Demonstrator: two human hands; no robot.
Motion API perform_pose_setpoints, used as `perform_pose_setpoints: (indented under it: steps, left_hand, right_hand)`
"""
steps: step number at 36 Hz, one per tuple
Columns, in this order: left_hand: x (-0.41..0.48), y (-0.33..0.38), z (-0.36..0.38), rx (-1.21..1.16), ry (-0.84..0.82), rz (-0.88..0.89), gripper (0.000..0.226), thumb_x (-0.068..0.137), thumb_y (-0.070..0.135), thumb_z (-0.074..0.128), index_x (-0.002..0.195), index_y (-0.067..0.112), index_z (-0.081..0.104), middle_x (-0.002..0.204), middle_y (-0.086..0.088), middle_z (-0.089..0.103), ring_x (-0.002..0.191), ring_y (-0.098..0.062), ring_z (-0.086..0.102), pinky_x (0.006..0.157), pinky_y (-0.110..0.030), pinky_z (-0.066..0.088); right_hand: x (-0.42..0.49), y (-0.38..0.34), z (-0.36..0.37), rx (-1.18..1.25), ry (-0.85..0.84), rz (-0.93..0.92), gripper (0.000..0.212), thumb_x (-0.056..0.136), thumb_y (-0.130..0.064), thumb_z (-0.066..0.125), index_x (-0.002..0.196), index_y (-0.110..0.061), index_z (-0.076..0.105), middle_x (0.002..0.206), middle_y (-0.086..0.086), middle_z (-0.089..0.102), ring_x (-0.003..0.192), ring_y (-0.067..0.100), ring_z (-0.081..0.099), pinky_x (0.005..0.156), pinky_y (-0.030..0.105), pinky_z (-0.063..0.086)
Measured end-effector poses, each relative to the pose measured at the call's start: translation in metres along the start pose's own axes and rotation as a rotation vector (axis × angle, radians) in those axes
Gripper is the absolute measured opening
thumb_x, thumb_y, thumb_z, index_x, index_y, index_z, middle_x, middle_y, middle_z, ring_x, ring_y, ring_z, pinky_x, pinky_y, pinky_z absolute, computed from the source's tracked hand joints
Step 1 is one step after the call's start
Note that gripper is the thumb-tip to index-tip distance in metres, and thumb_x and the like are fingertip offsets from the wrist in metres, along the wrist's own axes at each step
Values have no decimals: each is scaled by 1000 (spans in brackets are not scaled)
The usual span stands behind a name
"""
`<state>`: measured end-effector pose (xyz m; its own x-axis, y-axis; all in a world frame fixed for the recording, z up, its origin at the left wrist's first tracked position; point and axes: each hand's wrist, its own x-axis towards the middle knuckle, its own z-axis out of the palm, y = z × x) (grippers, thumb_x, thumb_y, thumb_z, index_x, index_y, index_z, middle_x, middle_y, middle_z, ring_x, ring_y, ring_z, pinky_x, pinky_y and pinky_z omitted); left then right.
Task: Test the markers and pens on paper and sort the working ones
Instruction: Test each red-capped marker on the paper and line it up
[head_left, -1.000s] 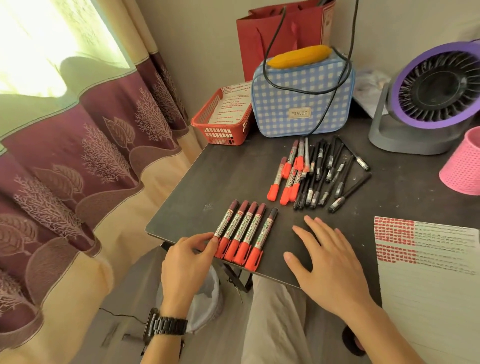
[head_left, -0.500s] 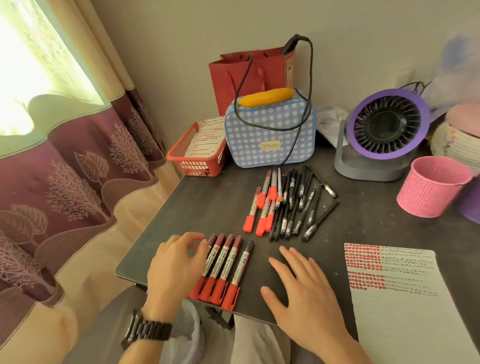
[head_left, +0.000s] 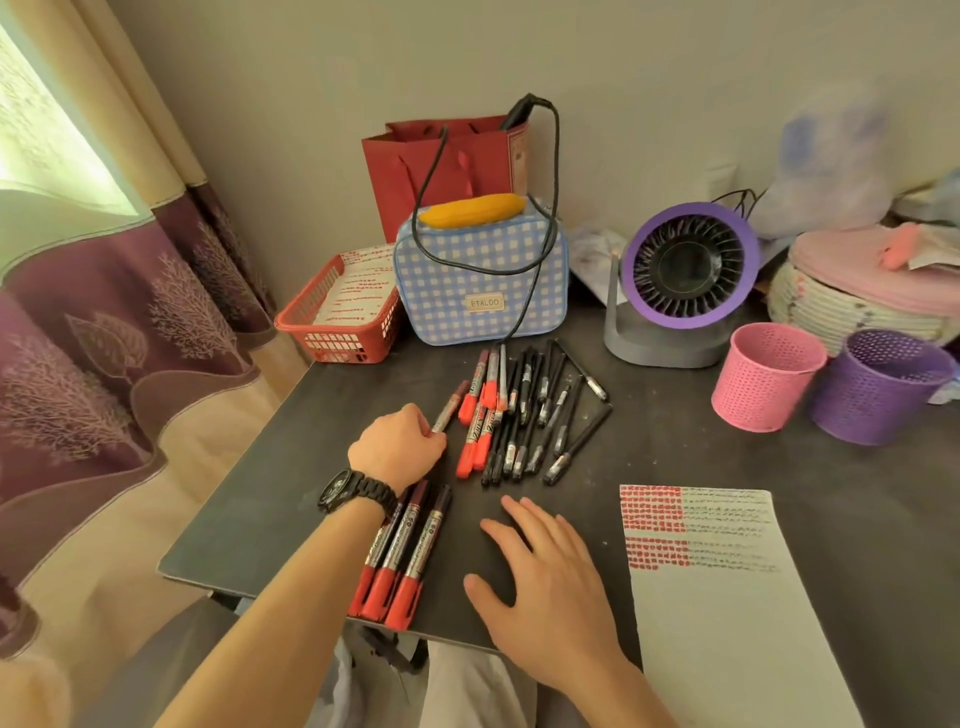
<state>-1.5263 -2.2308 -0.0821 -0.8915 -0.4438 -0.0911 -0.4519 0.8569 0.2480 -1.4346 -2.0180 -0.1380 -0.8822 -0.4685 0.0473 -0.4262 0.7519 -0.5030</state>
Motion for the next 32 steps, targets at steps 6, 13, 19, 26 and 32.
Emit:
perform_pose_setpoints:
  steps: [6, 13, 19, 26, 32]
  left_hand:
    - [4, -24, -1, -68, 23, -77, 24, 91, 55, 56, 98, 32, 58, 97, 4, 60, 84, -22, 56, 73, -33, 44]
    - [-17, -32, -19, -520, 43, 21, 23, 98, 46, 54, 93, 31, 70, 82, 11, 71, 80, -13, 66, 73, -32, 53]
    - [-87, 0, -27, -1163, -98, 116, 43, 107, 32, 43, 89, 11, 76, 67, 4, 59, 49, -12, 46, 45, -20, 33]
    - [-159, 33, 3, -1332, -428, 37, 56, 107, 34, 38, 69, 19, 76, 55, 3, 41, 42, -7, 27, 40, -17, 20]
    - [-195, 44, 31, -1172, -546, 179, 50, 104, 41, 41, 70, 25, 74, 49, 1, 40, 46, -10, 31, 48, -18, 29]
  right_hand:
    - [2, -1, 1, 8, 5, 13, 69, 90, -71, 32, 153, -44, 30, 165, -24, 12, 152, -1, -2, 111, 20, -19]
    - [1, -4, -3, 37, 16, 20, 64, 91, -69, 33, 150, -46, 36, 164, -27, 13, 151, -2, 0, 116, 22, -12]
    - [-5, -8, -15, 277, 138, 67, 37, 96, -63, 46, 122, -45, 64, 135, -40, 47, 138, -13, 32, 121, 18, 15]
    - [-26, -6, -66, 1385, 146, 293, 53, 78, -68, 58, 115, -32, 72, 117, -5, 75, 92, 21, 75, 80, 37, 55]
    - [-60, 10, -83, 1419, 285, 309, 26, 80, -37, 82, 98, -18, 79, 86, 11, 73, 62, 20, 65, 63, 30, 57]
